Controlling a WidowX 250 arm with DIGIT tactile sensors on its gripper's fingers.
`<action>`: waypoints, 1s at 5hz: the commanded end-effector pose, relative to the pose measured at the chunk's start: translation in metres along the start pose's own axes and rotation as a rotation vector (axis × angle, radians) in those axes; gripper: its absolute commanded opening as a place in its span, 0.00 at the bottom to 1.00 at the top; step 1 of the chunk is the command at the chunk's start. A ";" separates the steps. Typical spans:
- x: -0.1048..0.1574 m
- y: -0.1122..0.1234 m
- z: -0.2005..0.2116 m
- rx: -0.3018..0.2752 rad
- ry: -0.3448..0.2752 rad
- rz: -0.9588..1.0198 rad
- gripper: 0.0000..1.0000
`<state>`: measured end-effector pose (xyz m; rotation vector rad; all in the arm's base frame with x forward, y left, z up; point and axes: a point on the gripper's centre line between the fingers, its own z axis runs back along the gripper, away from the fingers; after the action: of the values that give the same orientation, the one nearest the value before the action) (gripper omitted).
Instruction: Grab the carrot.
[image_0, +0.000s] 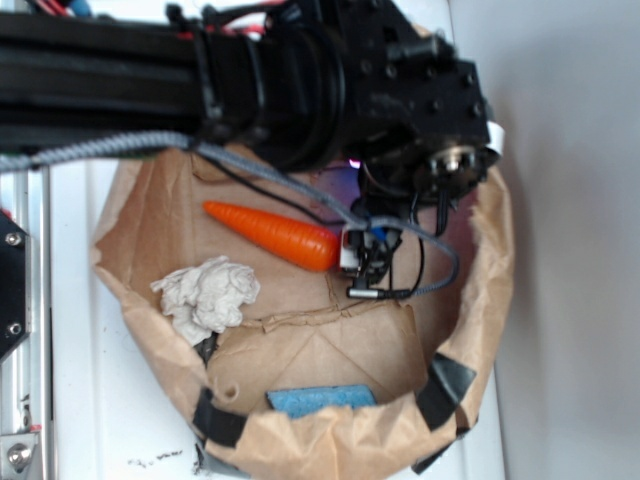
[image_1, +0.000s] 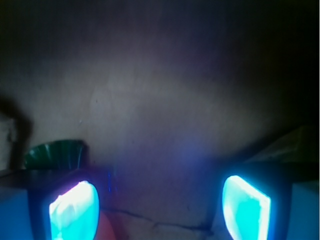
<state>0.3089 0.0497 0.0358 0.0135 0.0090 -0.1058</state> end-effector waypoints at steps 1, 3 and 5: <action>0.021 -0.005 -0.011 0.004 -0.072 -0.023 0.00; 0.008 0.001 0.032 -0.083 -0.091 -0.036 1.00; -0.014 0.003 0.071 -0.170 -0.097 -0.065 1.00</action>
<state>0.2943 0.0464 0.0941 -0.1765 -0.0312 -0.1677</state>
